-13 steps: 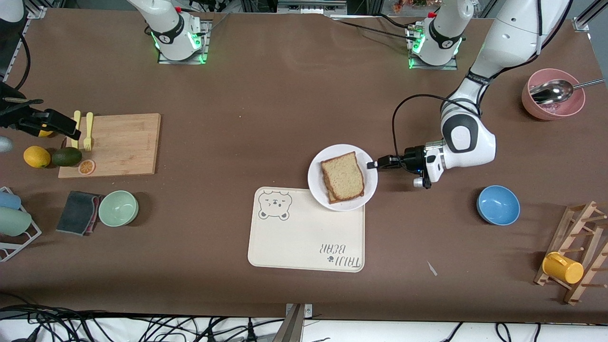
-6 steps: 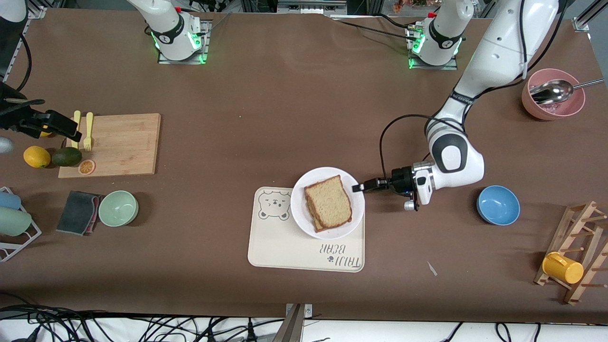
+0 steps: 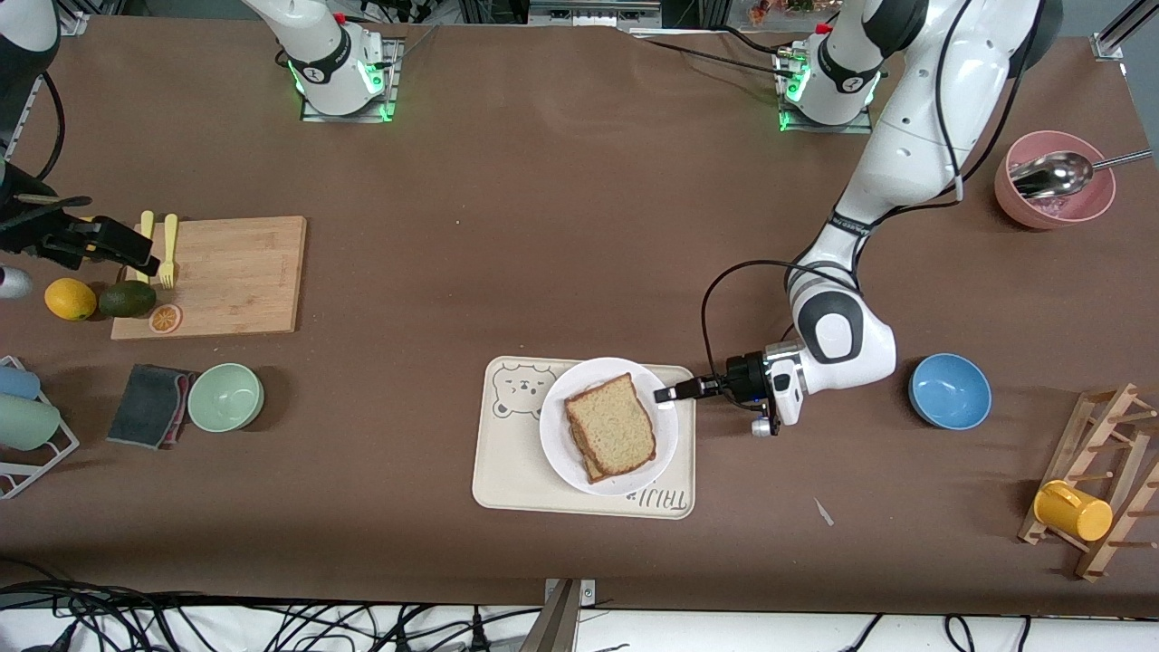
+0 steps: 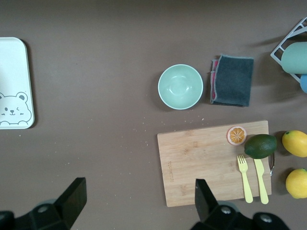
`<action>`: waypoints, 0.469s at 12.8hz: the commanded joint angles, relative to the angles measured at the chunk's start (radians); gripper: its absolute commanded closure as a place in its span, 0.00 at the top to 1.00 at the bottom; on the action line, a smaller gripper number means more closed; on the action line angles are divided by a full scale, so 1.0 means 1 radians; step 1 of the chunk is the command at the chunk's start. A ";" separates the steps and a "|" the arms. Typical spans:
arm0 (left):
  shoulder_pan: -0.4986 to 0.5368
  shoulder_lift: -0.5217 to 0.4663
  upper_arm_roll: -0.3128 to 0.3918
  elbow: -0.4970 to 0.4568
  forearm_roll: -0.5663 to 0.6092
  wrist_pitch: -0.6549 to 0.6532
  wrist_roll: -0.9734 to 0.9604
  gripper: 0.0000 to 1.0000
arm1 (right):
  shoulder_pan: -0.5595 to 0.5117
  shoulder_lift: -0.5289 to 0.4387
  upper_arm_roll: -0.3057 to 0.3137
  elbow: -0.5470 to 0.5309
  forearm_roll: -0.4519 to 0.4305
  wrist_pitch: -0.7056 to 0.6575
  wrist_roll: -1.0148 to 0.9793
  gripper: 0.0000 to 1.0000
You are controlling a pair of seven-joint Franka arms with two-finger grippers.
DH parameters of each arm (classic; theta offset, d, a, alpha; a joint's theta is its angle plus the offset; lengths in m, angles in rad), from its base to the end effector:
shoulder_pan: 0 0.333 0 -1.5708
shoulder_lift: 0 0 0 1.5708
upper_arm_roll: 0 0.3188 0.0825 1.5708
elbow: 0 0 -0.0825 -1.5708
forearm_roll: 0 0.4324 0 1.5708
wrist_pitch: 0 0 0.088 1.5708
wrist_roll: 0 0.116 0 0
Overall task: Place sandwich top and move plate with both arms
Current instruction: 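Slide the white plate onto the bear-printed tray with the left gripper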
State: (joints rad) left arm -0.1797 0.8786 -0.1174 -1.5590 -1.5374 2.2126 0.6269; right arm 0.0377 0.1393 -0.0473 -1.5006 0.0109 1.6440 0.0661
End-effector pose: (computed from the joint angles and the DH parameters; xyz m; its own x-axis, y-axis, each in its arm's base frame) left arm 0.6920 -0.2441 0.0963 0.9655 0.2175 -0.1430 0.2162 -0.3638 0.9060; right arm 0.6515 -0.0032 0.5742 0.9971 -0.0759 0.0040 -0.0759 -0.9971 -0.0046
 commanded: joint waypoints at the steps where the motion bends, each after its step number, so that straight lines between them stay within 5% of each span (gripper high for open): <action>1: -0.044 0.045 0.021 0.065 -0.043 0.036 -0.032 0.00 | 0.007 0.010 -0.002 0.010 0.012 0.004 0.003 1.00; 6: -0.066 0.080 0.021 0.086 -0.093 0.050 -0.019 0.00 | 0.005 0.030 -0.003 0.011 0.004 0.016 0.009 1.00</action>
State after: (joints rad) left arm -0.2304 0.9425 -0.1084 -1.5106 -1.5903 2.2662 0.6043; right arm 0.0436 0.1727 -0.0482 -1.5012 0.0107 1.6634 0.0685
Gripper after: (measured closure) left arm 0.947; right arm 0.000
